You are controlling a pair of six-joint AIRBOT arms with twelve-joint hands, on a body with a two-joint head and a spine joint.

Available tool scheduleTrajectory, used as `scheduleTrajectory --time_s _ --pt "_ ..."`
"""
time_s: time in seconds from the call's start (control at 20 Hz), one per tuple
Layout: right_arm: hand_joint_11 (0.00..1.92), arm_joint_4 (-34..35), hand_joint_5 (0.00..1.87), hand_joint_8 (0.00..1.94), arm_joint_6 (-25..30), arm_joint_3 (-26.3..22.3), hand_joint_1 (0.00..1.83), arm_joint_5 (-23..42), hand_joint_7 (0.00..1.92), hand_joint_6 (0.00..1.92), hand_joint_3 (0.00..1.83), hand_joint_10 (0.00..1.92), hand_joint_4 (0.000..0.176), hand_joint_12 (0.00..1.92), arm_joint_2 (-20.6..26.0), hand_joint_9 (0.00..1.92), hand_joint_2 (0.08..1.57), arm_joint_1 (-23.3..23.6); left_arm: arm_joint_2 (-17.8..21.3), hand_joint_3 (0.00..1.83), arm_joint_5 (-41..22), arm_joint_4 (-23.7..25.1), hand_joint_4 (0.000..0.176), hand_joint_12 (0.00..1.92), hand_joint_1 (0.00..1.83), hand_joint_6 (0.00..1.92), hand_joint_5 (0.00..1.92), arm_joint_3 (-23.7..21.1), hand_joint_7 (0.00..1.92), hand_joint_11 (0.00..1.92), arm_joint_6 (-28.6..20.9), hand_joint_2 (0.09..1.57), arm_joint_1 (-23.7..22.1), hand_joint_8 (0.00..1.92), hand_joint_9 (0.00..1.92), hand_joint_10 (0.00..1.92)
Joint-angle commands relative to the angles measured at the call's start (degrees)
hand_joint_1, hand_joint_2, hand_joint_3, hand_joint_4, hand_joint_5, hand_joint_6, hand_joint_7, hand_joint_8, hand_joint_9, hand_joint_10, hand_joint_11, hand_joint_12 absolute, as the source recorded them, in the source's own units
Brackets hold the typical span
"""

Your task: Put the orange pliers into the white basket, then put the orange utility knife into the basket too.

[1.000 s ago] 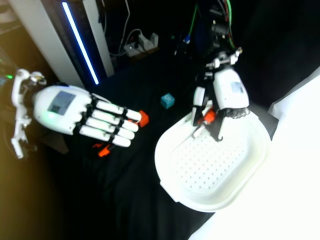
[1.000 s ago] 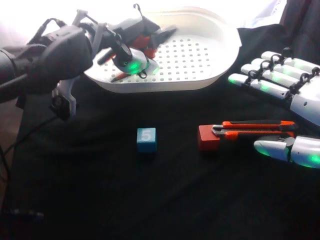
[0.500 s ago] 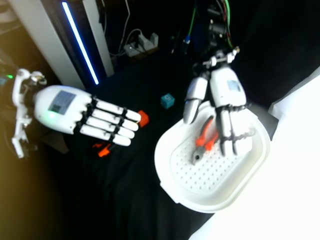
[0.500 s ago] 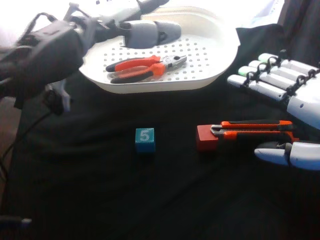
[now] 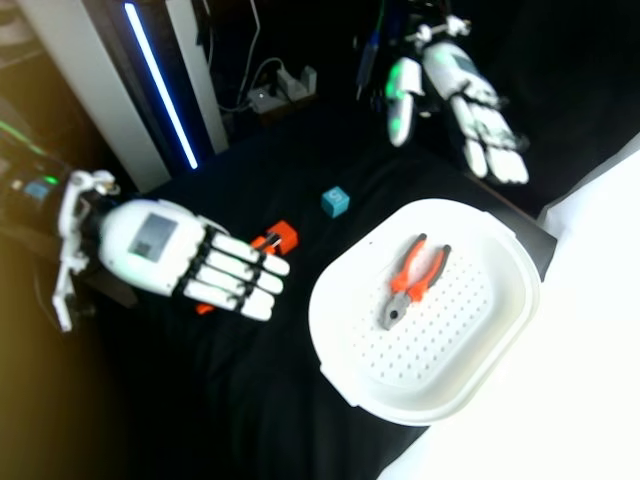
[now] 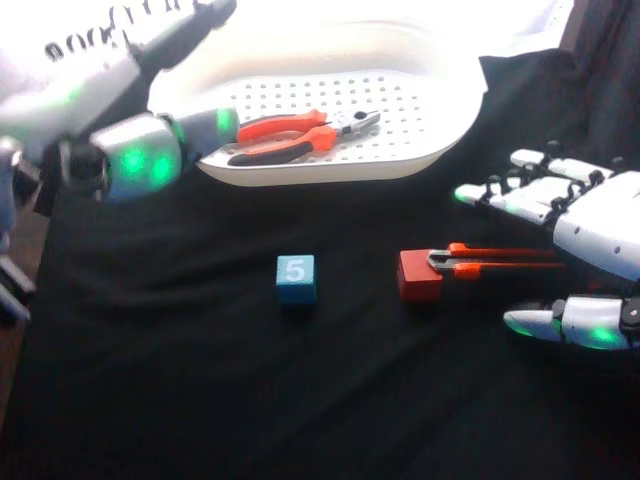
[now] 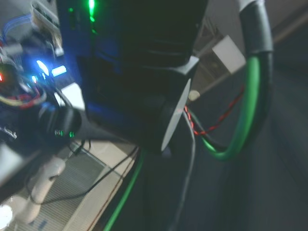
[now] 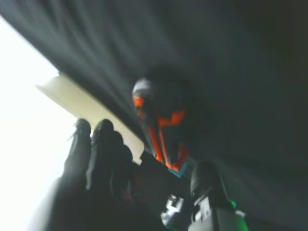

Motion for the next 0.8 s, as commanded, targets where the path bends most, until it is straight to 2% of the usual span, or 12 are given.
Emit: scheduleTrajectory --time_s 0.0,0.05,0.1,0.15,0.2,0.3,0.4,0.5,0.55,0.65,0.7,0.75 --pt "0.0 0.6 0.21 0.03 -0.2 0.7 0.67 5.9 0.37 0.03 0.0 0.15 0.0 1.31 -0.4 0.38 1.25 0.6 0.3 0.0 -10.7 0.6 0.083 0.38 0.1 0.01 0.04 -0.6 0.07 0.0 -0.7 1.45 0.8 0.01 0.17 0.01" --pt "0.22 1.1 0.48 0.59 -0.2 1.2 0.78 5.9 0.53 1.31 0.0 0.87 0.062 1.55 -1.0 0.43 1.34 0.6 0.4 0.0 -12.4 0.1 0.095 0.5 0.1 0.01 0.06 -1.6 0.1 0.0 -0.9 1.42 2.8 0.01 0.2 0.02" --pt "0.52 1.9 0.54 1.39 -0.3 1.7 0.85 5.9 0.56 1.58 0.0 1.62 0.021 1.85 -1.4 0.52 1.35 0.7 0.3 0.0 -14.3 -0.5 0.098 0.63 0.1 0.0 0.06 -2.4 0.13 0.0 -0.9 1.42 4.5 0.01 0.25 0.02" --pt "1.03 2.7 0.67 1.83 -0.3 2.3 1.03 5.9 0.89 1.85 0.0 1.86 0.0 1.91 -1.6 0.96 1.27 0.8 0.3 0.0 -16.2 -1.3 0.092 0.66 0.1 0.0 0.06 -3.4 0.13 0.0 -0.9 1.42 6.4 0.0 0.27 0.03" --pt "1.29 3.0 0.83 1.92 -0.3 2.4 1.18 5.9 1.1 1.91 0.0 1.91 0.0 1.92 -1.6 1.2 1.24 1.0 0.3 0.0 -16.9 -1.6 0.086 0.66 0.1 0.0 0.06 -3.7 0.12 0.0 -0.9 1.42 7.0 0.0 0.27 0.03" --pt "1.41 3.4 1.07 1.94 -0.3 2.7 1.38 6.3 1.32 1.92 0.0 1.92 0.0 1.92 -1.6 1.4 1.24 1.9 0.3 0.0 -19.7 -3.2 0.056 0.47 0.07 0.0 0.04 -4.8 0.13 0.0 -1.2 1.43 9.7 0.0 0.26 0.01" --pt "1.45 3.4 1.15 1.94 -0.3 2.0 1.41 8.5 1.39 1.92 0.0 1.92 0.0 1.92 -1.1 1.46 1.25 2.2 0.3 0.0 -21.5 -4.6 0.063 0.43 0.1 0.01 0.06 -5.1 0.13 0.0 -1.8 1.41 11.4 0.0 0.25 0.0" --pt "1.54 2.1 1.1 1.94 -0.3 -0.4 1.42 12.7 1.41 1.92 0.01 1.92 0.0 1.92 1.0 1.54 1.28 2.3 0.4 0.0 -23.7 -6.0 0.06 0.39 0.11 0.0 0.06 -5.6 0.15 0.0 -2.0 1.4 13.1 0.0 0.28 0.01" --pt "1.57 1.1 1.07 1.94 -0.3 -1.6 1.33 14.6 1.39 1.92 0.02 1.92 0.0 1.92 2.2 1.55 1.31 2.3 0.5 0.0 -24.3 -6.1 0.05 0.33 0.1 0.0 0.06 -5.8 0.15 0.0 -2.0 1.41 13.4 0.0 0.29 0.01" --pt "1.62 -1.3 1.15 1.94 -0.3 -4.0 1.2 18.6 1.44 1.92 0.03 1.92 0.0 1.92 4.8 1.59 1.34 2.8 0.5 0.0 -24.9 -6.2 0.055 0.35 0.11 0.0 0.07 -5.9 0.15 0.0 -2.0 1.41 13.7 0.0 0.29 0.01" --pt "1.63 -2.9 1.17 1.94 -0.3 -5.0 1.2 20.5 1.44 1.92 0.02 1.92 0.0 1.92 6.1 1.59 1.33 3.7 0.5 0.0 -25.0 -6.2 0.054 0.37 0.1 0.0 0.07 -6.0 0.15 0.0 -2.0 1.41 13.8 0.0 0.29 0.0" --pt "1.62 -4.0 1.16 1.94 -0.3 -5.4 1.34 21.8 1.45 1.92 0.01 1.92 0.0 1.92 6.7 1.59 1.3 4.2 0.5 0.0 -25.2 -6.3 0.058 0.38 0.11 0.0 0.07 -6.0 0.15 0.0 -2.0 1.41 13.9 0.0 0.29 0.0"
